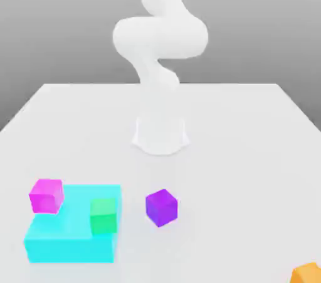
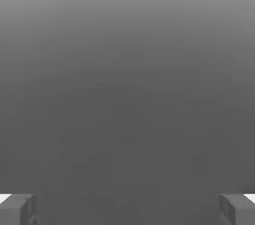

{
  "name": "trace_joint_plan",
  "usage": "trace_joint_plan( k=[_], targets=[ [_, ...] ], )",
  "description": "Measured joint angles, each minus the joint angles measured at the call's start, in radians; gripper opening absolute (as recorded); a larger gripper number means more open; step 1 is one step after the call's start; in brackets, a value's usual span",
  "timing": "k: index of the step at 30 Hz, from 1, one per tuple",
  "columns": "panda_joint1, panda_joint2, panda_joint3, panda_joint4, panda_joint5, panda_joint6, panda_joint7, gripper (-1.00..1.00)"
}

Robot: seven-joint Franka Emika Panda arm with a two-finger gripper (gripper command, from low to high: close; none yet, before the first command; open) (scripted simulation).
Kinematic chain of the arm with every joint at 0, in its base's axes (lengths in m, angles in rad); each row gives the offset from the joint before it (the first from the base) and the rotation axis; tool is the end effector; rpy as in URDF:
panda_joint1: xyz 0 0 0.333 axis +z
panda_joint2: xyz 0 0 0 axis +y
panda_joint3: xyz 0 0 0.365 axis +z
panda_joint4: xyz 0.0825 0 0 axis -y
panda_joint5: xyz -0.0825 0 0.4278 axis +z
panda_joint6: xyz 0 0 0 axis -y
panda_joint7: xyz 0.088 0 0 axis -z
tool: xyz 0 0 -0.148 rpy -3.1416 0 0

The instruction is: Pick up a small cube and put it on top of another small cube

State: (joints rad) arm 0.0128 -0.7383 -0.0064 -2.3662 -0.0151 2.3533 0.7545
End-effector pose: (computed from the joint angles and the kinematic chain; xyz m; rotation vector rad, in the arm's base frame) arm 0.4112 0.0012 0.6641 -2.5355 0.9856 -0.9635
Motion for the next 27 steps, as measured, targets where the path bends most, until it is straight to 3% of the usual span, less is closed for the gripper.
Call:
trace_joint_plan(
  k=[17, 25, 26, 27],
  targets=[
    [0.108, 0.575, -0.123, -0.554, -0.045, 0.477, -0.466, 0.0],
    [0.026, 0.942, -0.009, -0.554, 0.069, 0.771, -0.601, 0.0],
    [0.016, 0.962, 0.0, -0.551, 0.068, 0.788, -0.601, -1.0],
    [0.016, 0.962, 0.0, -0.551, 0.068, 0.788, -0.601, -1.0]
  ],
)
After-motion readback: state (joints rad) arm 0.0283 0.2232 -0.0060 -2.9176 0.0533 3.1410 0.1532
